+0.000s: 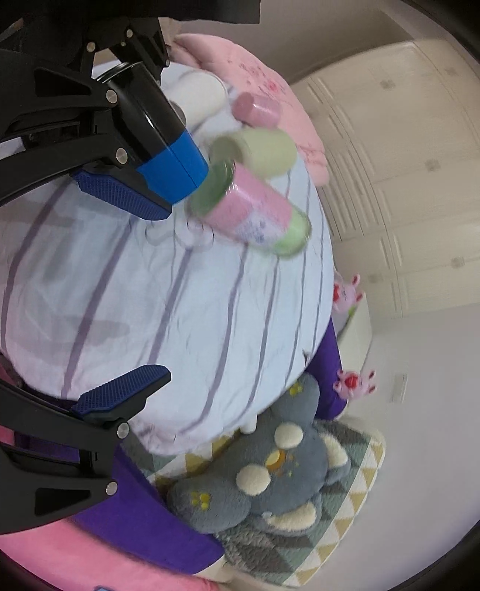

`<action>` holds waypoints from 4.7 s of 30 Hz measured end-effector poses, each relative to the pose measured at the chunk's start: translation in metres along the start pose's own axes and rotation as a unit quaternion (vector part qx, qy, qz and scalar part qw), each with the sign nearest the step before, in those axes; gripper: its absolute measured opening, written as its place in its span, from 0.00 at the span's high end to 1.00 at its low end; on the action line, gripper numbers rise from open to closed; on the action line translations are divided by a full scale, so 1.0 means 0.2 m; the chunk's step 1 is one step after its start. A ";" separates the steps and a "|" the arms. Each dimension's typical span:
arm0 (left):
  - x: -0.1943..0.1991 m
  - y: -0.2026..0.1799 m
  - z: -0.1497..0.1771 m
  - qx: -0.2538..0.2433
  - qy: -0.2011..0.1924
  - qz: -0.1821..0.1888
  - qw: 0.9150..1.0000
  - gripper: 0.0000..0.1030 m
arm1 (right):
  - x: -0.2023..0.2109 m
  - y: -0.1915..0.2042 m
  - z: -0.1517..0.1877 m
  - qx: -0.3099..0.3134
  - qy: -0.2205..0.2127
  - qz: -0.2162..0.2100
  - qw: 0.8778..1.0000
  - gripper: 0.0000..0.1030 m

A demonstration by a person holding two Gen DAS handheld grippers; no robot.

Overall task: Flip cup upright
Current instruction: 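Lift the blue-and-black cup with the right tool and rotate it, then turn the cup rim-up with the right tool and lower it to the table, then open the right tool and withdraw it from the upright cup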

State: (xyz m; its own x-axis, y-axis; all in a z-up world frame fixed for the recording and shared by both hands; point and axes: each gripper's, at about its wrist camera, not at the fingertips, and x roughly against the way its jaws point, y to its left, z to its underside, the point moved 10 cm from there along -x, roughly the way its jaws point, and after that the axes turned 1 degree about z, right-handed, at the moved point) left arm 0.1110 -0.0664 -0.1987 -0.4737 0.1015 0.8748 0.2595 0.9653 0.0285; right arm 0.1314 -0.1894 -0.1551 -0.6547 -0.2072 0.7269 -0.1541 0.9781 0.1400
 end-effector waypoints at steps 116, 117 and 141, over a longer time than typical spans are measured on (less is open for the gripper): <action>0.12 -0.07 -0.04 -0.047 -0.129 0.009 0.990 0.00 | 0.14 0.34 0.03 0.148 -0.052 -0.144 0.977 0.20; 0.12 -0.07 -0.04 -0.047 -0.131 0.010 0.990 0.00 | 0.14 0.34 0.04 0.149 -0.052 -0.144 0.977 0.20; 0.54 0.10 -0.15 0.002 -0.220 -0.007 0.976 0.00 | 0.44 0.36 -0.13 0.129 -0.040 -0.115 0.984 0.20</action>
State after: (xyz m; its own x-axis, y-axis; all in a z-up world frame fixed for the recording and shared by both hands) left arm 0.0907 -0.0438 -0.0885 -0.7926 0.1798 0.5826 0.2465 0.9684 0.0366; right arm 0.0820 -0.1367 -0.0626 -0.6358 -0.4331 0.6389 -0.4806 0.8698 0.1114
